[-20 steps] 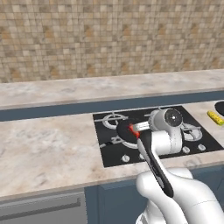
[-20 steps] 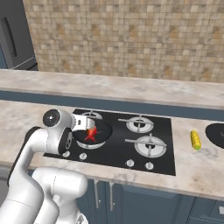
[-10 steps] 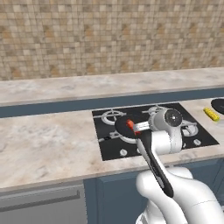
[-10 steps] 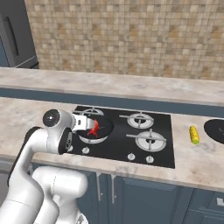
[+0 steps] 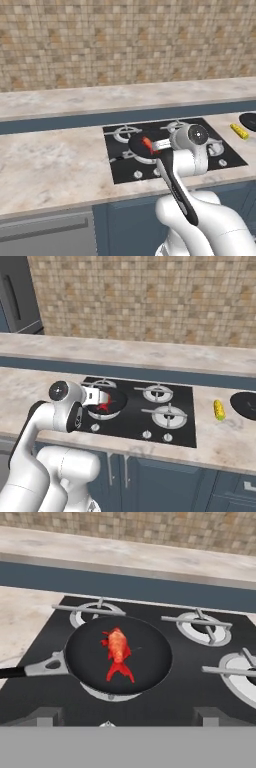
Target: Place both pans onto different burners. Then place the corn and the fish on different pans.
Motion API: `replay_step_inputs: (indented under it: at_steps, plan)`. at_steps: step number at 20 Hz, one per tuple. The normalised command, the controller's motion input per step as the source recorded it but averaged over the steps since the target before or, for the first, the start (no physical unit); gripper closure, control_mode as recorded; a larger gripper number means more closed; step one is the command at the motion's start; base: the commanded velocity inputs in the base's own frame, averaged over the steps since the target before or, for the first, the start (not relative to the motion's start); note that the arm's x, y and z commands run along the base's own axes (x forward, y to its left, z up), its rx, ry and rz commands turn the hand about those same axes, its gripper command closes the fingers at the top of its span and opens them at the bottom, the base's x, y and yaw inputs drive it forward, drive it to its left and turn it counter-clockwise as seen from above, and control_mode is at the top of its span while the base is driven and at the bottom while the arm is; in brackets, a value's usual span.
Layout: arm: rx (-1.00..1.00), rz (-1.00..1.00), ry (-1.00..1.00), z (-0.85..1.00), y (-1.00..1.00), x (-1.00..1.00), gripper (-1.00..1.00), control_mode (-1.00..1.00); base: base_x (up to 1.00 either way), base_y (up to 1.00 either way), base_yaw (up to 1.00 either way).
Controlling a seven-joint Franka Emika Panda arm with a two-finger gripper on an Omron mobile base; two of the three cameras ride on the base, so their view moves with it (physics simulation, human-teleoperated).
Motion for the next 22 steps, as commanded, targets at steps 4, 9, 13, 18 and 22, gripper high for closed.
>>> replay_step_inputs:
  at_steps: [4,9,13,18,22]
  plan:
    - [0.0,0.0,0.0,0.0,0.0,0.0,-1.0,1.0,-0.05,-0.43,0.0]
    - [0.0,0.0,0.0,0.0,0.0,0.0,-1.0,1.0,-0.06,-0.43,0.0]
    - [0.0,0.0,0.0,0.0,0.0,0.0,-1.0,1.0,-0.06,-0.44,0.0]
    - [0.0,0.0,0.0,0.0,0.0,0.0,-1.0,1.0,-0.03,-0.45,0.0]
    - [0.0,0.0,0.0,0.0,0.0,0.0,-1.0,1.0,-0.02,-0.44,0.0]
